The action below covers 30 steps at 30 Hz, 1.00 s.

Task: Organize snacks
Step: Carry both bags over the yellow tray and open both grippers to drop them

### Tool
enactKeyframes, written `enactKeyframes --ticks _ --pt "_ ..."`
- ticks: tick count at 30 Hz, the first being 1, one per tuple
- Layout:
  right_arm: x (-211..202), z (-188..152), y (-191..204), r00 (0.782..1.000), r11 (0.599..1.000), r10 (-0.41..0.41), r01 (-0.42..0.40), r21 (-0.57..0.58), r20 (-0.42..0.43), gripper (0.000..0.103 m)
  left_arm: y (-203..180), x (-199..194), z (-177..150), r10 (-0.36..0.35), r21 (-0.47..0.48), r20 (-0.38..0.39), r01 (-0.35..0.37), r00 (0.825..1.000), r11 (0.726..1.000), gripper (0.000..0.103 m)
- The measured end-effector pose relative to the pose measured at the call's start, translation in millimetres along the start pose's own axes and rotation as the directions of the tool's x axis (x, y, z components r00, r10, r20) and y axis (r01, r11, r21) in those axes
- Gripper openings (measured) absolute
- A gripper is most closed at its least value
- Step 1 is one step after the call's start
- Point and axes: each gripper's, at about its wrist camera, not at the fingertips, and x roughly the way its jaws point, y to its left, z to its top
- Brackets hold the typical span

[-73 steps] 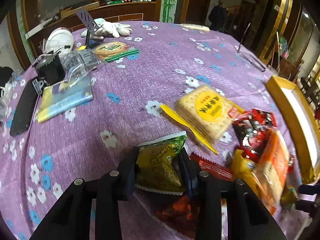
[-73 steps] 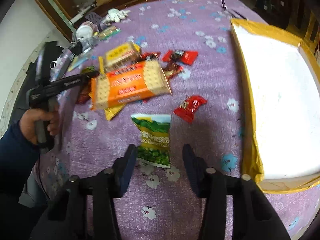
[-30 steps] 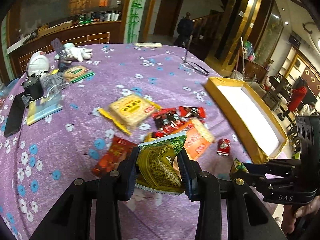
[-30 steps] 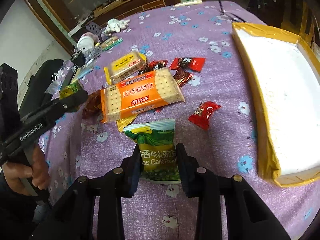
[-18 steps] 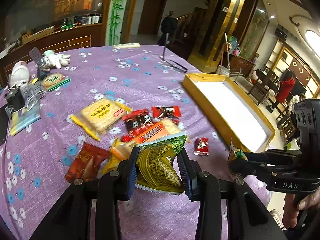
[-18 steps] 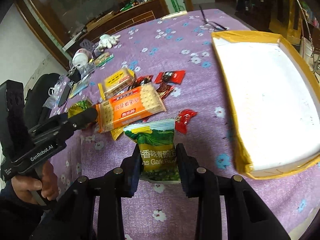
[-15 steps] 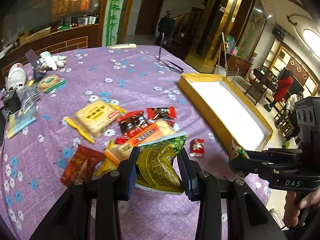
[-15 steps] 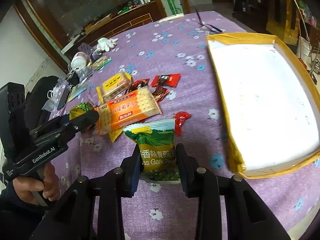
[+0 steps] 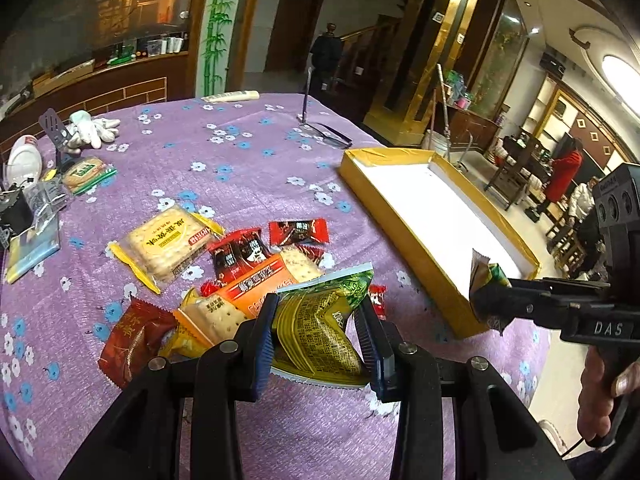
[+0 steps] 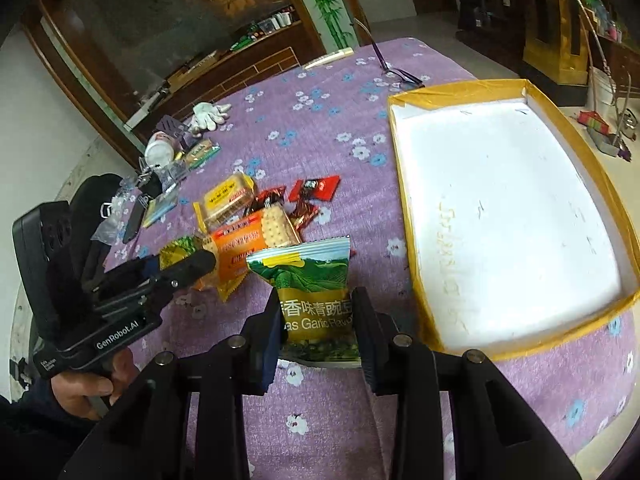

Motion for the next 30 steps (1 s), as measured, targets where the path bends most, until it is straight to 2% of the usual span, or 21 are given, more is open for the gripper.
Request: enactKeyframes --ticks 7,13,19,23,30 --pt "-10 27 -37 0.996 0.996 0.089 -0.089 -0.015 0.024 0.032 -30 4 16 0.062 -0.039 0.010 -0.061 0.998 0.997 0.040" --pt "-21 47 -101 0.994 0.993 0.113 -0.113 0.030 0.011 0.032 -71 32 44 0.021 -0.070 0.001 -0.021 1.000 0.997 0.040" --pt "-31 78 -160 0.994 0.994 0.105 -0.106 0.032 0.021 0.033 -120 79 78 -0.035 -0.073 0.000 0.035 0.999 0.997 0.040" --pt "-23 101 -186 0.996 0.995 0.090 -0.090 0.036 0.001 0.033 -141 119 93 -0.032 -0.071 -0.030 0.029 0.999 0.997 0.039" --pt "30 159 -211 0.999 1.000 0.010 -0.009 0.023 -0.052 0.033 -147 187 115 0.055 -0.090 -0.069 -0.061 0.996 0.994 0.039"
